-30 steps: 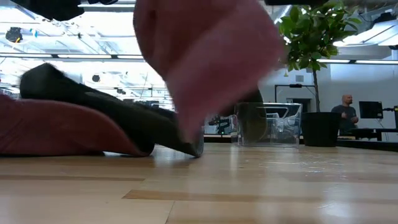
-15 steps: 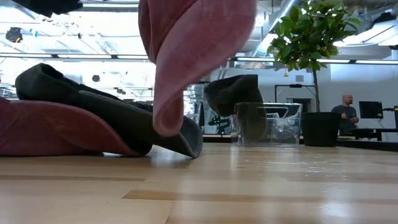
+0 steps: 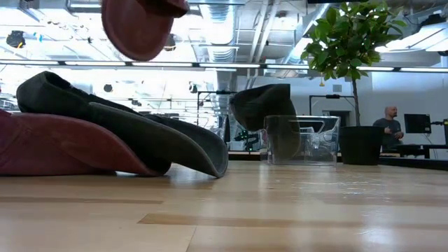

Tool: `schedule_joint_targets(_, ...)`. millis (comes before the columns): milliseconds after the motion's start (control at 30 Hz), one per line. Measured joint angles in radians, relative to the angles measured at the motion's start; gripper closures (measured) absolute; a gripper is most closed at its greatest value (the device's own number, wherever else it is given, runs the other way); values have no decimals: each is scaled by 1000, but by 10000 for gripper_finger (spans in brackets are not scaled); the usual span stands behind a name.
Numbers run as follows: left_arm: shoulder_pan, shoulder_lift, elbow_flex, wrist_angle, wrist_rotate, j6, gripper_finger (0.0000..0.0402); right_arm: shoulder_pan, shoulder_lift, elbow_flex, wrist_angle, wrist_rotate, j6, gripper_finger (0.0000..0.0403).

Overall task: Pick & Place hat
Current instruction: Put the right red cap in the left transparent bin

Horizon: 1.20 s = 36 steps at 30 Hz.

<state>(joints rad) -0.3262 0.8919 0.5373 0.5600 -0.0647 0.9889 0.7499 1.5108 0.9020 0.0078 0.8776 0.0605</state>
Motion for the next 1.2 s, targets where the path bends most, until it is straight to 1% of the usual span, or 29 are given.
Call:
schedule_joint_targets(200, 88, -90, 0, -61, -22, 28, 385, -7, 0, 0, 0, 0, 7, 154)
schedule_joint_targets(400, 234, -105, 0, -109, -10, 86, 385, -6, 0, 0, 0, -1, 18, 154)
schedule_joint_targets(467, 296, -104, 0, -131, 48, 110, 384, -7, 0, 0, 0, -1, 17, 154)
schedule_joint_targets(567, 399, -104, 0, -126, 188, 130, 385, -7, 0, 0, 0, -1, 14, 154)
schedule_joint_targets(633, 469, -104, 0, -126, 261, 130, 385, -7, 0, 0, 0, -1, 11, 154)
schedule_joint_targets(767, 611, -98, 0, -127, 335, 129, 385, -7, 0, 0, 0, -3, 11, 154)
schedule_joint_targets(1000, 851, -98, 0, -125, 547, 85, 385, -7, 0, 0, -1, -3, 10, 154)
schedule_joint_targets(1067, 910, -92, 0, -124, 601, 73, 385, -7, 0, 0, -2, -3, 10, 154)
schedule_joint_targets(1200, 1013, -67, 0, -125, 672, 69, 385, -9, 0, 0, -2, -3, 10, 154)
